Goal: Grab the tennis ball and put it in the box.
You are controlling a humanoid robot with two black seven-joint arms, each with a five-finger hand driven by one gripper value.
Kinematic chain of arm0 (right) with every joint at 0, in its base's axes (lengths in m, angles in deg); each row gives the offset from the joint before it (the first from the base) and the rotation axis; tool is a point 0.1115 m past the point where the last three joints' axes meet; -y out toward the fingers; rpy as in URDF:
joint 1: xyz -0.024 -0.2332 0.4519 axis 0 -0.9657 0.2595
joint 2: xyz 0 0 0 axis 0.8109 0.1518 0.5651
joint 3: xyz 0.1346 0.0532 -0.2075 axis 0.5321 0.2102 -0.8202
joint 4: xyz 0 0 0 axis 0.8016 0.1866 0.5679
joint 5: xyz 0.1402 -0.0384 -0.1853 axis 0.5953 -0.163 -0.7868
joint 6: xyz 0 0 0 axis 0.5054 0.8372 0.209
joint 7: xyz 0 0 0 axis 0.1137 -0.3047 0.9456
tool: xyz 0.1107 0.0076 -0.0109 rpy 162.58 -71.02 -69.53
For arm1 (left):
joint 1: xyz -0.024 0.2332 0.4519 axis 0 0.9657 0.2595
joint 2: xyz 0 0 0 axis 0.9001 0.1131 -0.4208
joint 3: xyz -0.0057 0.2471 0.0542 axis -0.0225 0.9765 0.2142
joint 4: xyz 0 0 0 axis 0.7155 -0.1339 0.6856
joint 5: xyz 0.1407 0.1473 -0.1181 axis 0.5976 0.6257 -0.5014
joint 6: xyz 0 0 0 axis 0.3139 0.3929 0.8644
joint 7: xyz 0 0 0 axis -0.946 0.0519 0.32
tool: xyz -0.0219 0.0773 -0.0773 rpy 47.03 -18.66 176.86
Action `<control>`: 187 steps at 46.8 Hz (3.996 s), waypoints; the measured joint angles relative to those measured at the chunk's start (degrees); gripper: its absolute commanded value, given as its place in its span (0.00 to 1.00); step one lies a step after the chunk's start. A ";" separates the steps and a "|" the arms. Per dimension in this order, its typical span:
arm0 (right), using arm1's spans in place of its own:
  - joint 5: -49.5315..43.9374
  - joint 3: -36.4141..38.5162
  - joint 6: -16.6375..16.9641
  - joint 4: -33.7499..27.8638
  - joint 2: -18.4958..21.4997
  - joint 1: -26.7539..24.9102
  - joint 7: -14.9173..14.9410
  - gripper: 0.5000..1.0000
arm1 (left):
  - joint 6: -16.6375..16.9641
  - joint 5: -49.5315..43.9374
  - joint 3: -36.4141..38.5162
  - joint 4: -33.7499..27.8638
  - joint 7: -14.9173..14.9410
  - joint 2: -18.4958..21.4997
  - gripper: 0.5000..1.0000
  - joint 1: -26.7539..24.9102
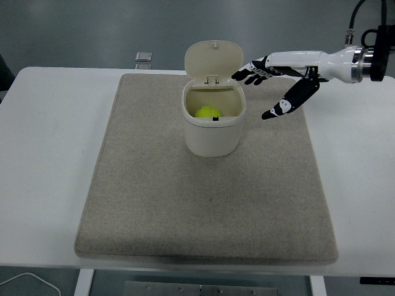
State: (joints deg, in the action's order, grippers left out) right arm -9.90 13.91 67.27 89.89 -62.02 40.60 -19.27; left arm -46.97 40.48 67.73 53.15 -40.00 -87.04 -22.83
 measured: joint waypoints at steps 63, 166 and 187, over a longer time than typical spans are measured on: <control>43.51 14.03 -14.11 -12.77 6.46 -19.58 0.06 0.85 | 0.00 0.00 0.00 0.00 0.00 0.00 0.98 -0.01; 63.38 15.56 -15.87 -18.32 15.99 -22.97 -5.96 0.86 | 0.00 0.00 0.00 0.00 0.00 0.00 0.98 -0.01; 63.78 15.61 -15.49 -18.68 15.92 -22.82 -5.91 0.86 | 0.00 0.00 0.00 0.00 0.00 0.00 0.98 -0.01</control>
